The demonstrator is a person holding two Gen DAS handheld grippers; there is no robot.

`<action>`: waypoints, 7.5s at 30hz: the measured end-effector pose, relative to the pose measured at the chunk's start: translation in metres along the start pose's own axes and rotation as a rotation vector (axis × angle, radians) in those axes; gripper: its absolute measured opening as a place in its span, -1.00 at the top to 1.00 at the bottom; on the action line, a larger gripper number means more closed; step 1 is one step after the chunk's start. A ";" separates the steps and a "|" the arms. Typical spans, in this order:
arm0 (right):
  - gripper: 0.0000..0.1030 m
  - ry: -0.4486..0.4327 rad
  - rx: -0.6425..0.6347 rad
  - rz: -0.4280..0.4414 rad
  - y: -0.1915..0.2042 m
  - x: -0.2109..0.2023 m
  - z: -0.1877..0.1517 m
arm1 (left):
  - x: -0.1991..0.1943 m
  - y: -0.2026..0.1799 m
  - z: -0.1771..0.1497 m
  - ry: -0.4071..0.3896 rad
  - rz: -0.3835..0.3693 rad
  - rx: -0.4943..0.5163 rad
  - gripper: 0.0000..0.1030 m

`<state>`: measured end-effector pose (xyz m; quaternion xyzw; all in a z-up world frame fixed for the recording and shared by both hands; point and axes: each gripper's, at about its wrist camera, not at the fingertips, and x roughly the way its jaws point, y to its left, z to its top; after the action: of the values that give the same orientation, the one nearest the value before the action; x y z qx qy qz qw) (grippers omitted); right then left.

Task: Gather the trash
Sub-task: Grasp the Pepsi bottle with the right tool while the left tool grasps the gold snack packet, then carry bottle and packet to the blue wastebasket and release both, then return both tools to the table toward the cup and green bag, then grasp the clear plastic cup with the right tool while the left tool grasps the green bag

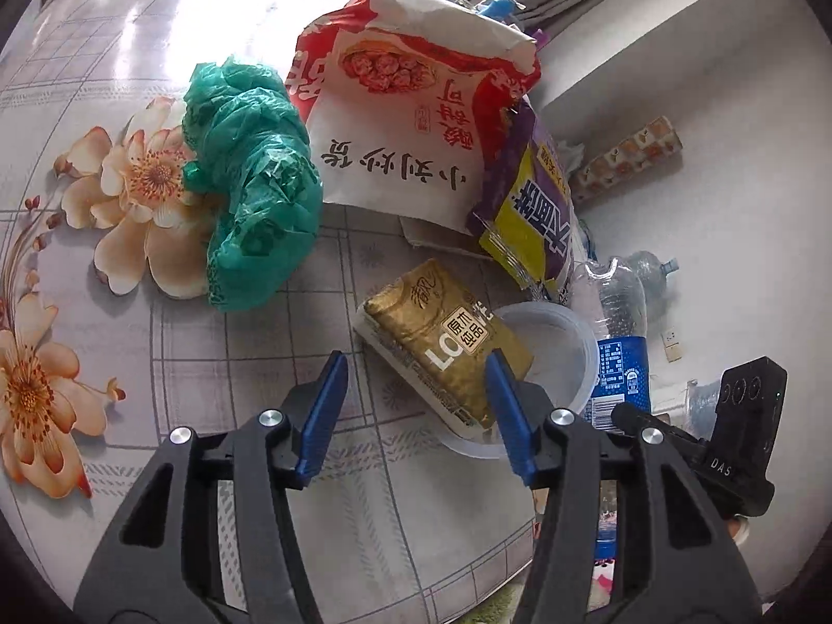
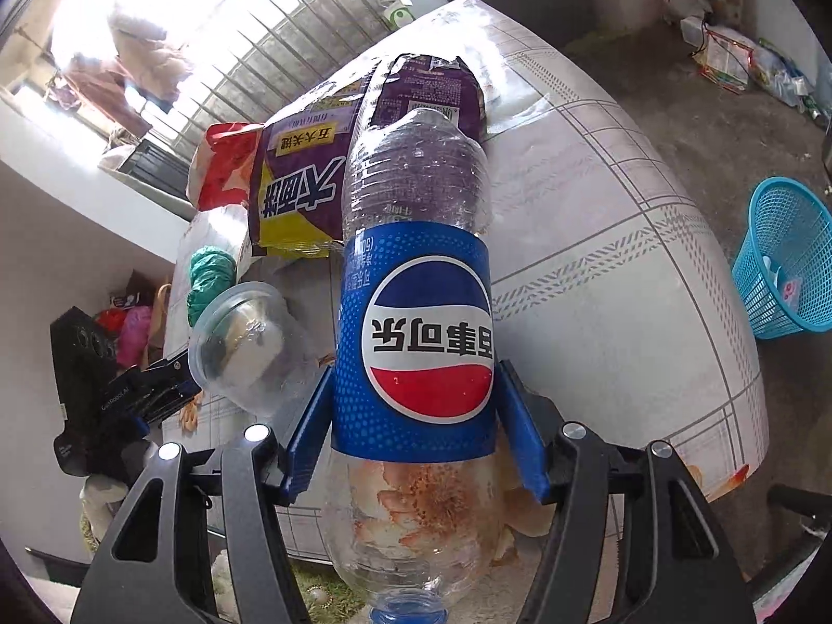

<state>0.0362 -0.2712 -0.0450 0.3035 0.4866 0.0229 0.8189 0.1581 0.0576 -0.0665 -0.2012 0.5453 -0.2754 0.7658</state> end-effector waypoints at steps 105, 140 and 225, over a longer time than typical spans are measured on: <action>-0.45 -0.495 1.058 0.032 -0.474 -0.082 0.004 | 0.389 -0.475 -0.023 0.378 -0.114 0.733 -0.11; -0.87 -0.623 -0.096 0.021 -0.006 -0.122 0.004 | -0.151 -0.080 0.026 -0.561 0.100 0.337 -0.80; -0.66 0.081 -0.455 0.001 0.086 0.029 -0.037 | -0.031 -0.010 -0.046 -0.087 0.357 0.304 0.29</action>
<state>0.0439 -0.1741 -0.0358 0.1100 0.5012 0.1448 0.8460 0.1050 0.0694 -0.0533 0.0042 0.4909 -0.2053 0.8467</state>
